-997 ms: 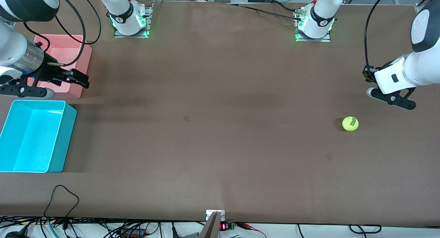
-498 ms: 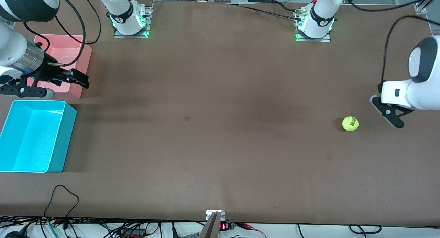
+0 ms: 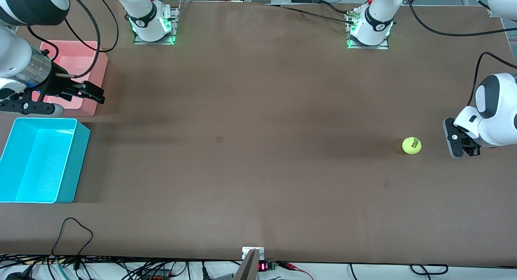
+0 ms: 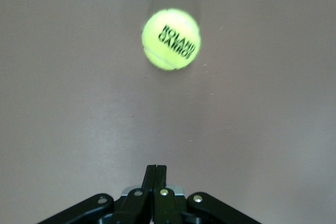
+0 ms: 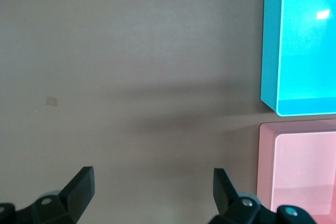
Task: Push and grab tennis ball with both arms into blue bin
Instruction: 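Lower the closed left gripper beside the yellow tennis ball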
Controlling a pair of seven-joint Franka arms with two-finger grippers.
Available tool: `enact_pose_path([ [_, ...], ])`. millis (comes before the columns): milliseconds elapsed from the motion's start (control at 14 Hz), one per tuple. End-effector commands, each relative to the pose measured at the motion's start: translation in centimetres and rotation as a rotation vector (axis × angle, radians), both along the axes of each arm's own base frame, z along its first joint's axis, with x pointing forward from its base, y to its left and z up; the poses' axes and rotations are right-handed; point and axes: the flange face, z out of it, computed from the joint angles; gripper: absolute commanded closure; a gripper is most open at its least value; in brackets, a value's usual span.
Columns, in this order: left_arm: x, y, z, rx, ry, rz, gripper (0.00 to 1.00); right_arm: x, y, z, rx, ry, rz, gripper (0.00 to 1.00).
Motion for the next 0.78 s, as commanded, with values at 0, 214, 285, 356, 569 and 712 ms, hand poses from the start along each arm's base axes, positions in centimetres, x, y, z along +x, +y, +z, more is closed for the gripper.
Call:
enact_pose_path([
  [0, -2.0, 1.7, -2.9, -0.027, -0.069, -0.163, 1.00, -0.4, -0.2, 0.4, 0.019, 0.003, 0.007, 0.00],
  [214, -2.4, 3.0, -6.3, -0.056, -0.064, -0.184, 1.00, -0.4, -0.2, 0.4, 0.019, 0.003, 0.007, 0.00],
  [285, -2.5, 3.1, -6.8, -0.060, -0.070, -0.184, 1.00, -0.4, -0.2, 0.4, 0.019, 0.003, 0.007, 0.00],
  [356, -2.6, 3.1, -7.3, -0.066, -0.064, -0.180, 1.00, -0.4, -0.2, 0.4, 0.019, 0.003, 0.007, 0.00],
  [569, -3.1, 3.9, -9.0, -0.084, -0.048, -0.155, 1.00, -0.4, -0.2, 0.4, 0.019, 0.003, 0.007, 0.00],
  [712, -3.3, 4.1, -9.4, -0.089, -0.044, -0.140, 1.00, -0.4, -0.2, 0.3, 0.019, 0.005, 0.007, 0.00],
])
